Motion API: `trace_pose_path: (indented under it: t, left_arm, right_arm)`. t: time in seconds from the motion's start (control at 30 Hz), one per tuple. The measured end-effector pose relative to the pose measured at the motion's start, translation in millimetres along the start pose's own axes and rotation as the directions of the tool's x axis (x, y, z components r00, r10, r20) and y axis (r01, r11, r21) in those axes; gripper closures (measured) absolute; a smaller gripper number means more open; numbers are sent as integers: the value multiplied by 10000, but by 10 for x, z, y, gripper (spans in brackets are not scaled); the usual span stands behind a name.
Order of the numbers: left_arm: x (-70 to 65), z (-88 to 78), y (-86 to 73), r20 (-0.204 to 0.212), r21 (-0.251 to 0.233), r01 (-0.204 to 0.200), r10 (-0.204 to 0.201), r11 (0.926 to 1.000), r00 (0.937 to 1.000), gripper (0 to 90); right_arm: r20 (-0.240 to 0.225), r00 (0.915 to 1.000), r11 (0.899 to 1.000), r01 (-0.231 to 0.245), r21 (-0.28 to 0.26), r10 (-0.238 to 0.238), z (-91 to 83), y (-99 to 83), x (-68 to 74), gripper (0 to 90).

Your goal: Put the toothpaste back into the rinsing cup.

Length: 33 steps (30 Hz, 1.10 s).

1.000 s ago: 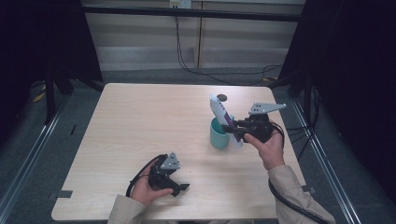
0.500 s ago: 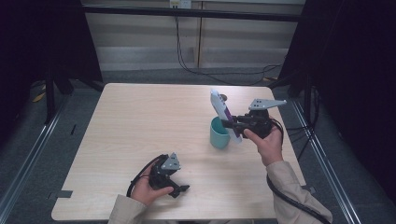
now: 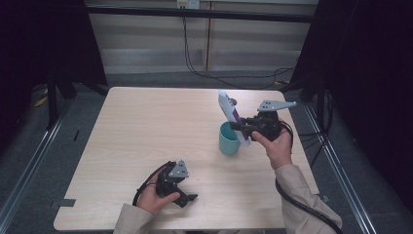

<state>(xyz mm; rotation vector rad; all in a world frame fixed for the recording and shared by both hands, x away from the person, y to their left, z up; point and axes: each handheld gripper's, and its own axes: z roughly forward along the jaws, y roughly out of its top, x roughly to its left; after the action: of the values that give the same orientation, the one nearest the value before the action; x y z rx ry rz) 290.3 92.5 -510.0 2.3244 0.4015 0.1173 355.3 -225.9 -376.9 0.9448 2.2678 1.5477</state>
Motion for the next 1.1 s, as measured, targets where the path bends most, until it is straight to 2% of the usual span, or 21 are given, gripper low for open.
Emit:
trace_pose_path:
  t: [1.1]
  left_arm:
    - [-1, 2, 0, -30, -12, -8, 8, 10000, 10000, 0]
  right_arm:
    - [293, 9996, 9998, 1, -212, 5, 169, 107, -102, 715]
